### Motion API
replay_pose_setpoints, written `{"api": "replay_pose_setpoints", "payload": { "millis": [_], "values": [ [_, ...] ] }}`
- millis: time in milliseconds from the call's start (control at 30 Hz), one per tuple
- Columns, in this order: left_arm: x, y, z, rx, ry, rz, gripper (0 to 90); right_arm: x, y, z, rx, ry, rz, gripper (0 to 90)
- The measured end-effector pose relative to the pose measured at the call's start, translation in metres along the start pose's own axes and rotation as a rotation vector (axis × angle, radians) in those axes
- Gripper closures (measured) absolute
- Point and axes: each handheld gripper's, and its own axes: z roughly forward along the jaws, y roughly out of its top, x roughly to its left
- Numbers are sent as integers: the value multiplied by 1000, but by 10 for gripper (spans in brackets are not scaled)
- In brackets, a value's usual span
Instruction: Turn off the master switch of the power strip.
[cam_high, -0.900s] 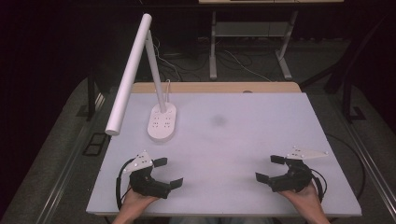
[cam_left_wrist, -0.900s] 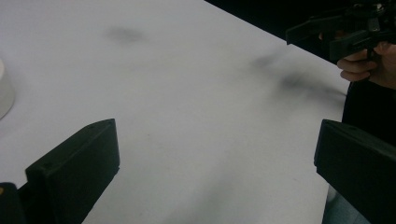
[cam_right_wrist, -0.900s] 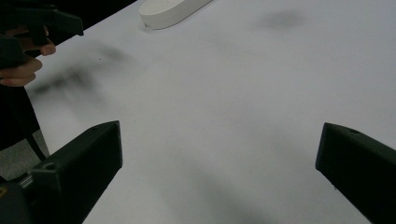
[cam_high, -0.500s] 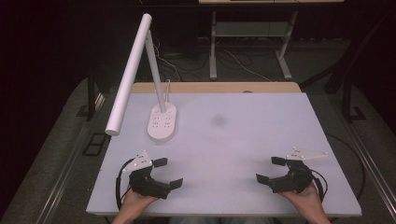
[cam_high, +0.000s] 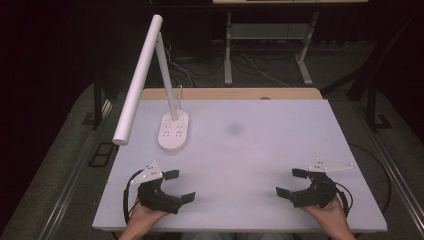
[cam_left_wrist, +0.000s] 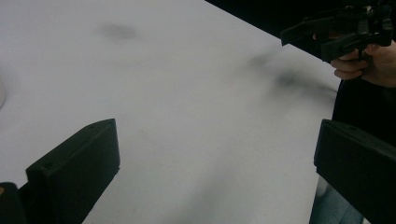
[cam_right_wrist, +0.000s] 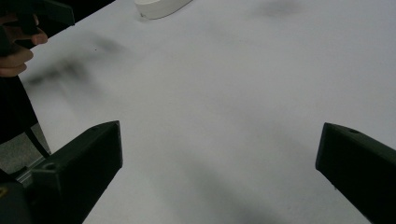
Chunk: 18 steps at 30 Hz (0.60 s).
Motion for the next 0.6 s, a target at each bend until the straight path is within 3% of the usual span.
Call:
{"api": "replay_pose_setpoints", "payload": {
  "millis": [600],
  "values": [
    [3, 12, -5, 21, -11, -2, 0, -1, 0, 0, 6, -8, -6, 0]
  ]
}}
